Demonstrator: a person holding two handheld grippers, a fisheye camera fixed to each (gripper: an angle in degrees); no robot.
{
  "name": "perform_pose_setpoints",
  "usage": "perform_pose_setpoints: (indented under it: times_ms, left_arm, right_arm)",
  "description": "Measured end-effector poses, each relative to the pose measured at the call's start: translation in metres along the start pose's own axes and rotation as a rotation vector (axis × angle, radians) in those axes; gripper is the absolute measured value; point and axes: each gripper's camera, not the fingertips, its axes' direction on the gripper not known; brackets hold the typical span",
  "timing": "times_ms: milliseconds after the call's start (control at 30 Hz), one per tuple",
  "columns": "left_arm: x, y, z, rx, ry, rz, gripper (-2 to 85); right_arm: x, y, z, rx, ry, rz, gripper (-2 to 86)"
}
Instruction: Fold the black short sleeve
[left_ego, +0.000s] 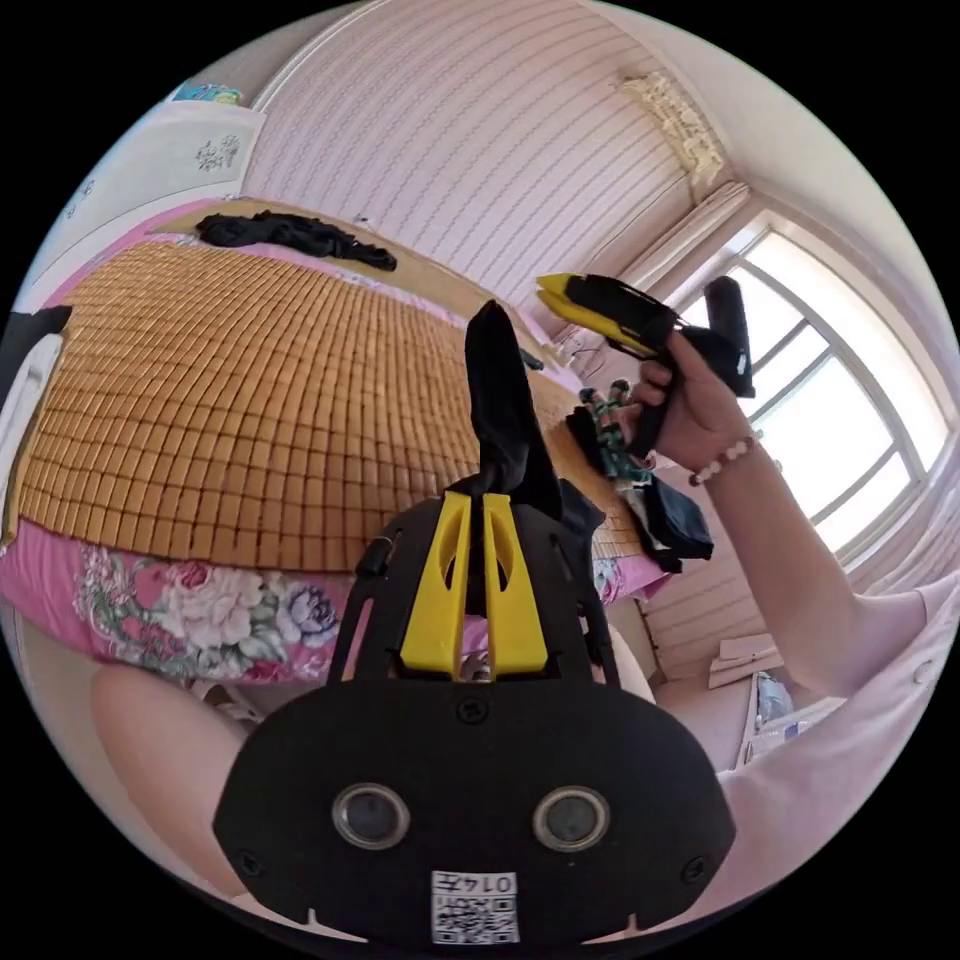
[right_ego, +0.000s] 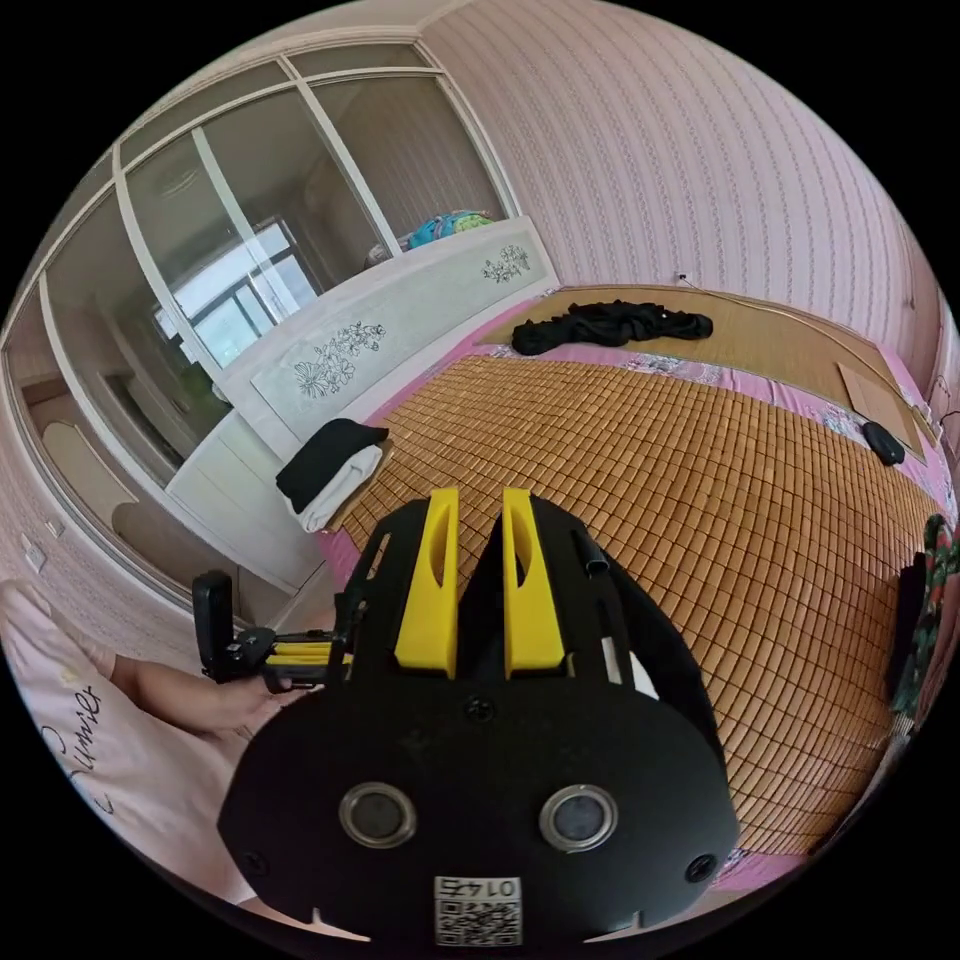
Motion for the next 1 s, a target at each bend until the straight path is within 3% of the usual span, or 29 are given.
perform_pose_setpoints:
  times_ms: [133,367,533,667,733,867,1000]
  left_arm:
    - [-0.038,0.007,-0.001,-0.075,-0.081,-0.042,-0.9]
    - [-0.088,0.002,-0.014,-0.119,-0.111,-0.068,-0.8]
    - [-0.103,-0.006,-0.022,-0.122,-0.102,-0.051,-0.8]
    - [-0.111,-0.011,-0.029,-0.128,-0.110,-0.025,-0.8]
    - [-0.114,-0.013,-0.032,-0.126,-0.116,-0.012,-0.8]
    - [-0.118,-0.020,-0.042,-0.110,-0.114,0.013,-0.9]
    - [-0.121,-0.034,-0.054,-0.080,-0.084,0.002,-0.9]
  right_arm:
    - [0.022,0.031,-0.004,-0.070,0.134,0.040,7.3]
    - [0.088,0.106,0.036,-0.388,0.216,0.357,12.4]
    - [0.126,0.114,0.064,-0.502,0.166,0.518,13.0]
    - [0.158,0.086,0.089,-0.584,0.081,0.554,6.7]
    - [0.166,0.072,0.093,-0.581,0.013,0.550,1.7]
    - [0.182,0.013,0.077,-0.528,-0.120,0.440,0.2]
    - [0.222,-0.068,0.030,-0.259,-0.170,0.413,0.9]
